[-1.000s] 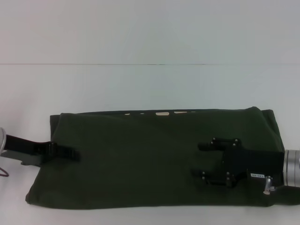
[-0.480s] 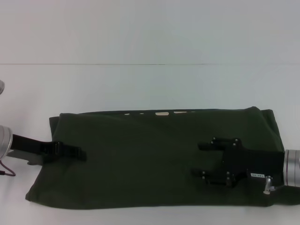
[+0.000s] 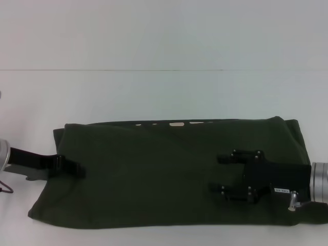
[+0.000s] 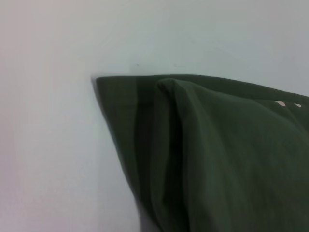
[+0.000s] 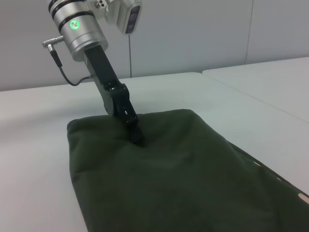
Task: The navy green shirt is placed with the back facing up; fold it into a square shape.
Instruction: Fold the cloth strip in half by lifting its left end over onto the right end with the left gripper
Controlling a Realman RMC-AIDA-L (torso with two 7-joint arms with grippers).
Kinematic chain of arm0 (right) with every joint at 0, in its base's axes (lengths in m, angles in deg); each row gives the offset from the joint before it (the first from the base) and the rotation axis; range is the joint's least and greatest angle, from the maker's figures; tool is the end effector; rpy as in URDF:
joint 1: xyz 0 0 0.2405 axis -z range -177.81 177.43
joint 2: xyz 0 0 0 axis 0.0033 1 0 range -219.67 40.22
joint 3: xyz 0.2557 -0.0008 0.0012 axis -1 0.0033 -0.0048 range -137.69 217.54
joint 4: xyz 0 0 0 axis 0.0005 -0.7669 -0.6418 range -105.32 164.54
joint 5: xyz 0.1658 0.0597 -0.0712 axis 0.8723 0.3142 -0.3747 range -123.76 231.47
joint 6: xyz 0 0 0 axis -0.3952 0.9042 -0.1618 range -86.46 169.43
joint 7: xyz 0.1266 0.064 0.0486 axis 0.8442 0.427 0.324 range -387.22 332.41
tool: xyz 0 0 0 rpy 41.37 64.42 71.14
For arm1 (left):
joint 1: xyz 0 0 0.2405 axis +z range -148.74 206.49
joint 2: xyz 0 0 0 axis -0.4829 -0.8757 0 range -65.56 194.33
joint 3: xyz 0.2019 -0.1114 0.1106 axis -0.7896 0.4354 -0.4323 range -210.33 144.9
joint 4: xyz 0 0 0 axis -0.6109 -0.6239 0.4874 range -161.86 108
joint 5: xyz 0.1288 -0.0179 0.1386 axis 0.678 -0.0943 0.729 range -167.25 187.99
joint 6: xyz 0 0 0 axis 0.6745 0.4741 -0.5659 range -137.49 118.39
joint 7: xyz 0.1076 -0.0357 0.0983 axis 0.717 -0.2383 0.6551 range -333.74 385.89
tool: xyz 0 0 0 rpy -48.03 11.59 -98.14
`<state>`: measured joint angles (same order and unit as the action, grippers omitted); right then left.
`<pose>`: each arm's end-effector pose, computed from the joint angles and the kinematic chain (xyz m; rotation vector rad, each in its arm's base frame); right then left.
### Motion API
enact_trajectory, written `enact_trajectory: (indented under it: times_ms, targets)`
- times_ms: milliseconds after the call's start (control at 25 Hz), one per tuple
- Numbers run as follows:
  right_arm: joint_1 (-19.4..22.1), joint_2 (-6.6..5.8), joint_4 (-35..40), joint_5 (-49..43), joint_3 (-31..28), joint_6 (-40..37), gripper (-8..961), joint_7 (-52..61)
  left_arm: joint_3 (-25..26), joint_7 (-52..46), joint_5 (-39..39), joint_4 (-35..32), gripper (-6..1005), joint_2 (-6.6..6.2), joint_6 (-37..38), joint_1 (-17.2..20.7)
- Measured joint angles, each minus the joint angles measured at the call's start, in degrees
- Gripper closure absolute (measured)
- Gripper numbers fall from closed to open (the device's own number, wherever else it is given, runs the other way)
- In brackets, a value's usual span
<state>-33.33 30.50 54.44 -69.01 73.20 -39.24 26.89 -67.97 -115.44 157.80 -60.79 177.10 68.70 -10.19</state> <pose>0.2653 0.3086 -0.0496 -2.7595 0.2958 0.5287 -0.3071 0.3472 0.0174 -2.1180 -1.8939 -0.0791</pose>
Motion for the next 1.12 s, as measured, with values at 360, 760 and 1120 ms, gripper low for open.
enact_trajectory:
  times_ms: [360, 760, 1120]
  targets:
    - [-0.1, 0.00, 0.0, 0.0, 0.0, 0.0, 205, 0.0, 0.2, 0.5, -0.1, -0.1, 772, -0.29, 0.2, -0.3]
    - [-0.3, 0.00, 0.1, 0.0, 0.0, -0.2, 205, 0.0, 0.2, 1.3, -0.3, -0.4, 866, -0.87, 0.7, -0.5]
    - [-0.3, 0.00, 0.1, 0.0, -0.1, -1.2, 204, -0.3, 0.4, 1.3, -0.2, -0.5, 879, -4.83, 1.9, 0.0]
